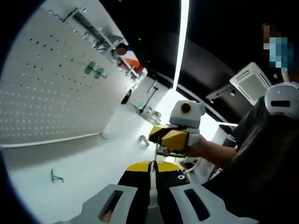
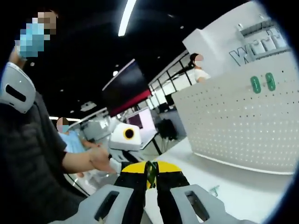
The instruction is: Insert the hook assembly into the mounting plate slot until the hook locks in place.
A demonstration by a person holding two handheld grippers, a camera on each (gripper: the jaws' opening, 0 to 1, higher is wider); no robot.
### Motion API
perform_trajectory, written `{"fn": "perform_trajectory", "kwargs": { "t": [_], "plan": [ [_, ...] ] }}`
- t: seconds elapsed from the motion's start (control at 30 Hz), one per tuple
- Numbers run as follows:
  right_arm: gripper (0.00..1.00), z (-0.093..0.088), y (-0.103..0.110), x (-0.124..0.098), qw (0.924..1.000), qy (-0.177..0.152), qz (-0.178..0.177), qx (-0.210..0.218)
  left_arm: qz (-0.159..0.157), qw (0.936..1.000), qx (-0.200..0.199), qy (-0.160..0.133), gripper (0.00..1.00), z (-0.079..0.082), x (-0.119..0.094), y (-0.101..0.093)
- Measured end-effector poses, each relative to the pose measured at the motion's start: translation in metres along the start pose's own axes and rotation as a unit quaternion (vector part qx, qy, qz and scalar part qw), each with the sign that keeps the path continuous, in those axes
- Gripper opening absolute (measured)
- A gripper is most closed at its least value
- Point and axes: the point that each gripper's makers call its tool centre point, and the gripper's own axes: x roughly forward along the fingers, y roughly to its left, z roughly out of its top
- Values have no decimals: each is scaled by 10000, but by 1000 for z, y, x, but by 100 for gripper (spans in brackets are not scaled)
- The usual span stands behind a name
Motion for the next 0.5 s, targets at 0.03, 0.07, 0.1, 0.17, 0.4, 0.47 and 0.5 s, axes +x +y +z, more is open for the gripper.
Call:
{"fn": "perform_trajectory", "kwargs": {
  "t": [0.03, 0.07, 0.1, 0.17, 0.4, 0.47, 0.5],
  "plan": [
    [6, 0, -3, 0, 10000, 5, -65, 14, 20, 10000, -3, -15, 2, 0, 1, 1],
    [6, 1, -4, 1, 10000, 3, -85, 2, 28, 10000, 4, -30, 2, 1, 2, 0],
    [6, 2, -5, 1, 9999, -13, -125, 2, 57, 10000, 27, -64, 2, 2, 2, 1],
    [7, 2, -6, 0, 9999, -11, -168, 19, 109, 9999, 12, -91, 1, 3, 3, 3],
    [9, 4, -13, -3, 9993, -6, -383, -20, 345, 9991, 200, -173, 1, 11, 4, 9],
    [12, 6, -17, -5, 9986, -35, -516, -94, 499, 9983, 220, -202, 1, 14, 1, 15],
    [15, 9, -22, -8, 9975, -81, -672, -189, 689, 9971, 251, -222, 1, 16, -2, 23]
  ]
}}
